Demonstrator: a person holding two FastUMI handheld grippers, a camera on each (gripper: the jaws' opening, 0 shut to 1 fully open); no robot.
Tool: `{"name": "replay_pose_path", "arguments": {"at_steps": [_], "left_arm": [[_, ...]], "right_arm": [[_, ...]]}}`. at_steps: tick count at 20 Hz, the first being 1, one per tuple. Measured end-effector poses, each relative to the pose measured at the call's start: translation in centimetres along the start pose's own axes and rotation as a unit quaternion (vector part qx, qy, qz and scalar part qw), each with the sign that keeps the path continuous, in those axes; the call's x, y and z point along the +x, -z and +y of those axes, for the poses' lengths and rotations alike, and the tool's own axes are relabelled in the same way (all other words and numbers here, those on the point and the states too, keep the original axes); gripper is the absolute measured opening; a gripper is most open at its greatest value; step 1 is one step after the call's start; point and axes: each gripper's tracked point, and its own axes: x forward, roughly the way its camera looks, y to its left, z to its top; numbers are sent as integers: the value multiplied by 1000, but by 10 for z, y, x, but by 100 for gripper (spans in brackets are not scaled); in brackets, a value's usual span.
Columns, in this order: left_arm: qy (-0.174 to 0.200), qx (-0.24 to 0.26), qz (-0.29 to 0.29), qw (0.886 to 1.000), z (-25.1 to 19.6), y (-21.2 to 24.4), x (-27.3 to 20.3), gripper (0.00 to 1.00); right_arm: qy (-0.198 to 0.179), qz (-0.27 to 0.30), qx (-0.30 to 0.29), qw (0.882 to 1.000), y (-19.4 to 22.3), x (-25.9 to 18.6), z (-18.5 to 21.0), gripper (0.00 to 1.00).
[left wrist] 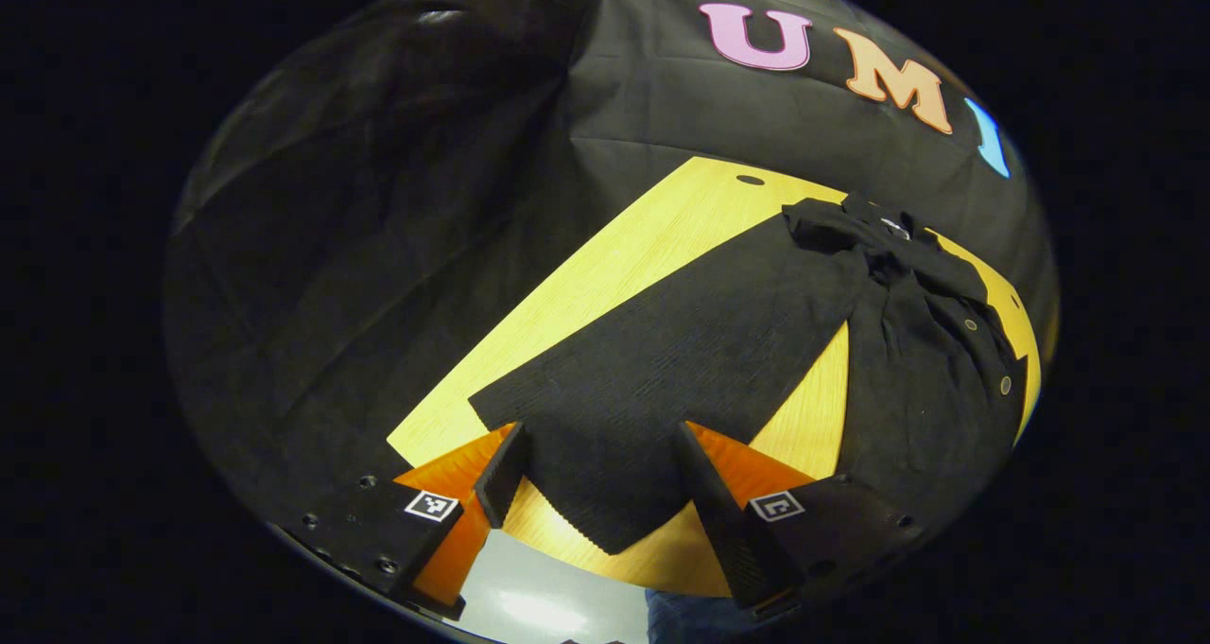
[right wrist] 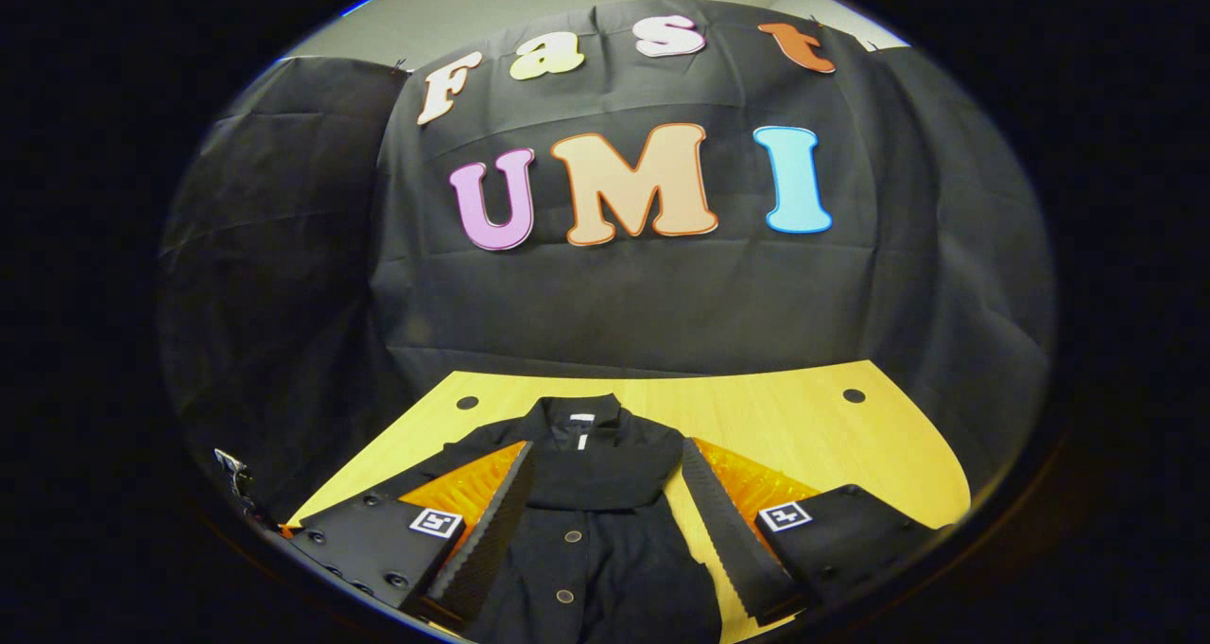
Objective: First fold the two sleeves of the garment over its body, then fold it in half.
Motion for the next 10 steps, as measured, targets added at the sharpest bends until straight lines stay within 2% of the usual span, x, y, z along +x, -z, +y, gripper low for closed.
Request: {"name": "replay_pose_path", "arguments": {"at_steps": [3, 4, 7, 9, 10], "left_arm": [[0, -4, -10, 1000, -4, 0, -1, 92], [0, -6, -11, 1000, -7, -2, 0, 80], [-5, -13, -5, 1000, -3, 0, 1, 64], [-6, -22, -8, 1000, -4, -3, 3, 64], [-5, -29, -8, 1000, -5, -5, 3, 49]], "right_arm": [[3, 2, 12, 1000, 4, -10, -6, 97], [6, 2, 13, 1000, 5, -13, -9, 98], [17, 1, 11, 1000, 5, -20, -16, 97], [23, 0, 15, 1000, 4, -23, -23, 97], [27, 1, 18, 999, 3, -25, -26, 97]]}}
